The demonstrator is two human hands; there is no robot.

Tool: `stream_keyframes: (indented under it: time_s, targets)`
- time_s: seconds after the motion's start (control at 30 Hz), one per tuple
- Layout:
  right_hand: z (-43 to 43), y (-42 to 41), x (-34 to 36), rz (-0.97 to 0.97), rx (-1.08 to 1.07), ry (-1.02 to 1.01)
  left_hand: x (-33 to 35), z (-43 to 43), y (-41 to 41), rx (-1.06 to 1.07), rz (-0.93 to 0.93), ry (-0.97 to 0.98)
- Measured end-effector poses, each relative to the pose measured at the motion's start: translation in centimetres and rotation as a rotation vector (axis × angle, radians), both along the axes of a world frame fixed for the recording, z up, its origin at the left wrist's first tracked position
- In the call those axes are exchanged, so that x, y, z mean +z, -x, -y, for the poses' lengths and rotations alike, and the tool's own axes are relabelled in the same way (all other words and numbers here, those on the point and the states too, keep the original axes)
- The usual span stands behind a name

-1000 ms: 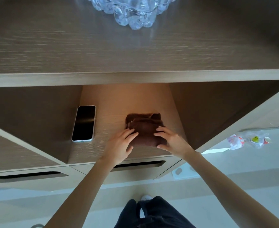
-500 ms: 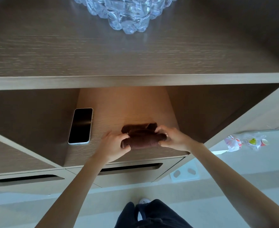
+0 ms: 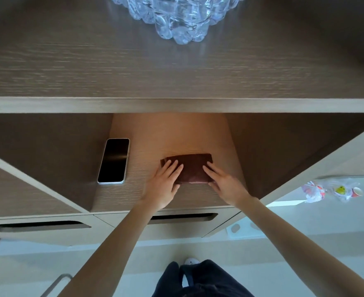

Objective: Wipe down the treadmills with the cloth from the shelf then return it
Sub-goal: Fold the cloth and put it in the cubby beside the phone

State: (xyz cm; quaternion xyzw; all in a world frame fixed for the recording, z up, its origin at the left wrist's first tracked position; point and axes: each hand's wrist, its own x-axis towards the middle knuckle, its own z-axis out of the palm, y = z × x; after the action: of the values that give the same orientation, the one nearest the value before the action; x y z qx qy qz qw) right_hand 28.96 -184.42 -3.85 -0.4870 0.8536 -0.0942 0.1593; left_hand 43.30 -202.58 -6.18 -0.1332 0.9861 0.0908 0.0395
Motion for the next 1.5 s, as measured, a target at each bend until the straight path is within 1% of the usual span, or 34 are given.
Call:
stream_keyframes:
  time_s: [0.03, 0.1, 0.13, 0.2, 0.23, 0.3, 0.4, 0.5, 0.6, 0.67, 0.77, 0.83, 0.93, 1.0, 1.1, 1.13, 1.2, 1.23, 1.33, 1.43, 1.5]
  targets:
    - [-0.4, -0.2, -0.2, -0.038, 0.005, 0.005, -0.4, 0.0, -0.7, -0.02, -0.036, 0.013]
    - [-1.1, -0.4, -0.2, -0.05, -0.001, 0.063, -0.4, 0.0, -2.1, -0.006, -0.206, -0.042]
    - [-1.4, -0.5, 0.0, -0.023, -0.02, 0.124, -0.2, -0.1, -2.7, 0.053, -0.309, -0.107]
    - [-2.0, -0.5, 0.4, -0.011, -0.092, 0.322, 0.1, 0.0, -3.5, 0.202, -0.482, -0.209]
    - [-2.0, -0.5, 0.7, -0.043, -0.113, 0.406, 0.3, 0.0, -3.8, 0.23, -0.537, -0.221]
    - [-1.9, -0.7, 1.1, -0.091, -0.063, 0.476, 0.5, -0.1, -3.9, 0.159, -0.56, -0.168]
    - [-1.2, -1.4, 0.8, -0.051, 0.039, 0.377, 0.6, -0.2, -3.7, 0.026, -0.51, -0.088]
    - [-0.8, -1.8, 0.0, -0.056, 0.053, 0.256, 0.9, -0.2, -3.4, 0.034, -0.556, -0.059]
    - [-1.0, -1.9, -0.1, -0.084, 0.09, 0.294, 0.9, 0.4, -4.2, 0.016, -0.62, 0.015]
    - [-1.0, -1.7, -0.1, -0.068, 0.122, 0.305, 0.7, 0.5, -5.0, -0.006, -0.601, 0.064]
    - [-0.8, -1.0, 0.0, 0.078, 0.074, 0.266, 0.5, 0.2, -5.5, 0.024, -0.579, 0.025]
    - [-0.4, -0.4, 0.3, 0.144, 0.041, 0.287, 1.2, 0.3, -5.0, 0.11, -0.604, -0.045]
    - [0.0, -0.1, 0.4, 0.129, 0.006, 0.325, 2.2, 0.8, -4.0, 0.321, -0.596, -0.085]
    - [0.0, 0.0, 0.2, 0.146, -0.002, 0.298, 2.3, 1.1, -3.1, 0.444, -0.489, -0.122]
    - [-0.2, -0.2, -0.4, 0.199, -0.007, 0.287, 2.1, 0.8, -1.9, 0.481, -0.256, -0.178]
    - [-0.2, -0.3, -0.5, 0.201, -0.014, 0.295, 1.9, 0.6, -1.6, 0.495, -0.215, -0.197]
    - [-0.3, -0.4, -0.6, 0.184, -0.023, 0.301, 1.9, 0.4, -1.2, 0.537, -0.203, -0.228]
    - [-0.3, -0.4, -0.7, 0.172, -0.02, 0.297, 1.9, 0.3, -1.2, 0.549, -0.223, -0.203]
    - [-0.4, -0.4, -0.8, 0.146, -0.001, 0.294, 1.9, 0.7, -2.2, 0.588, -0.275, -0.046]
    - [-0.2, -0.4, -0.7, 0.139, 0.024, 0.265, 1.5, 0.6, -2.5, 0.545, -0.152, -0.006]
    - [0.1, -0.1, -0.4, 0.169, 0.032, 0.235, 1.6, 0.8, -1.6, 0.499, -0.127, -0.024]
